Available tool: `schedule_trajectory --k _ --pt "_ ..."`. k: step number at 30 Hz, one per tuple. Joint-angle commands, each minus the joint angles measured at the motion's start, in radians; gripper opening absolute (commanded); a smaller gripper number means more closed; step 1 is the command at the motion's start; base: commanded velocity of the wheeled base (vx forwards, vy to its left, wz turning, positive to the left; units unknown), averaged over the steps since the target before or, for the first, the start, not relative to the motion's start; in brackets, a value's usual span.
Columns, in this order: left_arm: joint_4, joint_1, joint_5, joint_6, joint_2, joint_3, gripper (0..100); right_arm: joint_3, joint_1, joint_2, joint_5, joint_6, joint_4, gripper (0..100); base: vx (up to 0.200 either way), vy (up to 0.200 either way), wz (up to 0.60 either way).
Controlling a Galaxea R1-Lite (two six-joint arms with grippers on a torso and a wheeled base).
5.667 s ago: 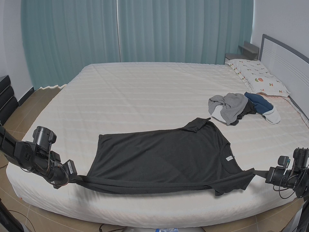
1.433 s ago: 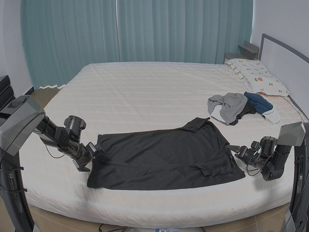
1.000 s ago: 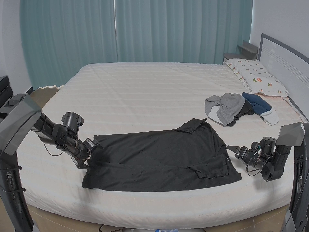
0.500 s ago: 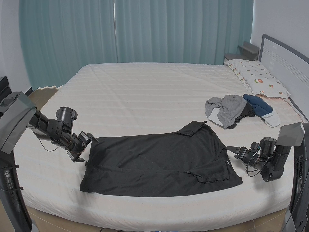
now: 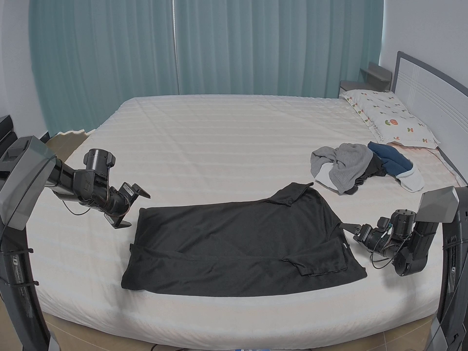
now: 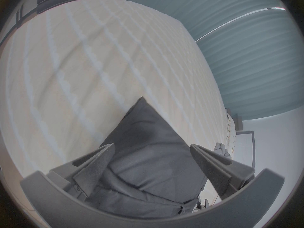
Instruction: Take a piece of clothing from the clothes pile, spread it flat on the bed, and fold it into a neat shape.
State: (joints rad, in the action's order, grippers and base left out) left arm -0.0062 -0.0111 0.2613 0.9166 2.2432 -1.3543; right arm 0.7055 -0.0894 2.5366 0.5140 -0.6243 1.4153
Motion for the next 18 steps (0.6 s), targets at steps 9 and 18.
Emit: schedule_trajectory --k 9,18 --pt "-0.014 0.005 -0.005 -0.071 0.303 -0.368 100 0.009 0.010 0.016 0.000 0.000 -0.013 100 0.000 0.000 0.00" --pt "-0.159 -0.010 -0.024 -0.079 0.355 -0.359 100 0.009 0.014 0.024 -0.002 0.001 -0.015 100 0.000 0.000 0.00"
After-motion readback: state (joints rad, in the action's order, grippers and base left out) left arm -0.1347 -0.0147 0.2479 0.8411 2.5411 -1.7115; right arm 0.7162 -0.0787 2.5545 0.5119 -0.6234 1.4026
